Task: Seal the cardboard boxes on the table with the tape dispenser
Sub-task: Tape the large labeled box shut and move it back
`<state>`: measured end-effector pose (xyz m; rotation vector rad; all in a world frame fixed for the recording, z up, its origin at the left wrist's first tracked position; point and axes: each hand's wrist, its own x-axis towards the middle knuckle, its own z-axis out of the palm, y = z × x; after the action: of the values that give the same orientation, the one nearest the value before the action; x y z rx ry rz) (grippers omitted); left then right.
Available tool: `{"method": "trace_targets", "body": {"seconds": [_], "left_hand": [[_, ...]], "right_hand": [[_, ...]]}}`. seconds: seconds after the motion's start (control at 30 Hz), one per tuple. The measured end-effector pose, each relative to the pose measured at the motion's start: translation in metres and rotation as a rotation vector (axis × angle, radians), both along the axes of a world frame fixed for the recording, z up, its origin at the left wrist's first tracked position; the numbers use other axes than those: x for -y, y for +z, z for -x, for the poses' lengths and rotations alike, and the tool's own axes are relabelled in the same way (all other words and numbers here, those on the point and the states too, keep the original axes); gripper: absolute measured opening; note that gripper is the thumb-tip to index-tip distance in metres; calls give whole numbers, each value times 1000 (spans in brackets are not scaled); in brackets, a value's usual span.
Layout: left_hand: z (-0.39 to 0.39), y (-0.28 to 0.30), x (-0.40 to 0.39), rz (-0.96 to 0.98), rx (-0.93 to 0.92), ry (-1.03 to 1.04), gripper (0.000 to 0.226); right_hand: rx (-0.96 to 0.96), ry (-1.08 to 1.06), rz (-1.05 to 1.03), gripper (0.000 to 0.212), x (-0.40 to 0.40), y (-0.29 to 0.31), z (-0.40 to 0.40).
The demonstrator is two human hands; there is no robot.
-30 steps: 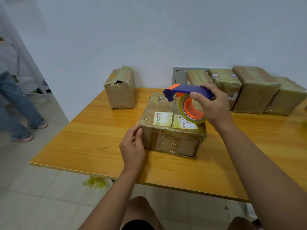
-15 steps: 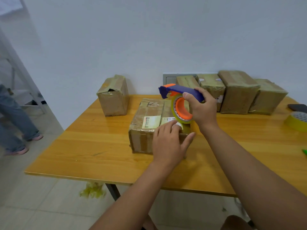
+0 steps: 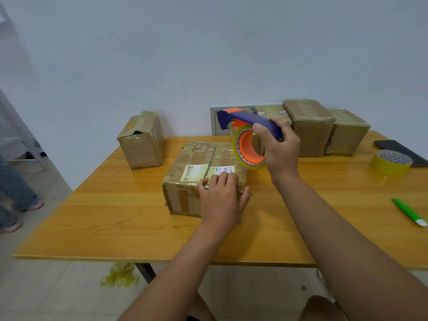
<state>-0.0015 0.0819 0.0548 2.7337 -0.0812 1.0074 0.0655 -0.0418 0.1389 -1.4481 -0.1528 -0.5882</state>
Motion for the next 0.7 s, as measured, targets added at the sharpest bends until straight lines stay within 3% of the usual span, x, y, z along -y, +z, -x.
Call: {"method": "trace_targets", "body": {"seconds": [0.07, 0.2, 0.27, 0.37, 0.43, 0.53, 0.63, 0.7], "left_hand": [[8, 3, -19, 25, -13, -108, 34], [28, 8, -87, -16, -62, -281, 35], [31, 9, -123, -22, -123, -211, 33], [26, 13, -153, 100, -238, 71, 41], [21, 19, -144, 225, -197, 191, 41], [15, 30, -95, 248, -34, 51, 42], [-2, 37, -40, 122, -243, 44, 77], [-15, 33, -20, 36, -349, 124, 90]], "right_hand": [[-2, 0, -9, 48, 2, 3, 1], [24, -4, -69, 29, 12, 14, 2], [44, -13, -86, 25, 15, 16, 2], [37, -13, -84, 26, 14, 16, 2], [27, -8, -70, 29, 11, 12, 2], [5, 12, -66, 38, 5, 8, 2], [13, 18, -39, 56, -2, 6, 4], [15, 23, -23, 52, -4, 6, 6]]}}
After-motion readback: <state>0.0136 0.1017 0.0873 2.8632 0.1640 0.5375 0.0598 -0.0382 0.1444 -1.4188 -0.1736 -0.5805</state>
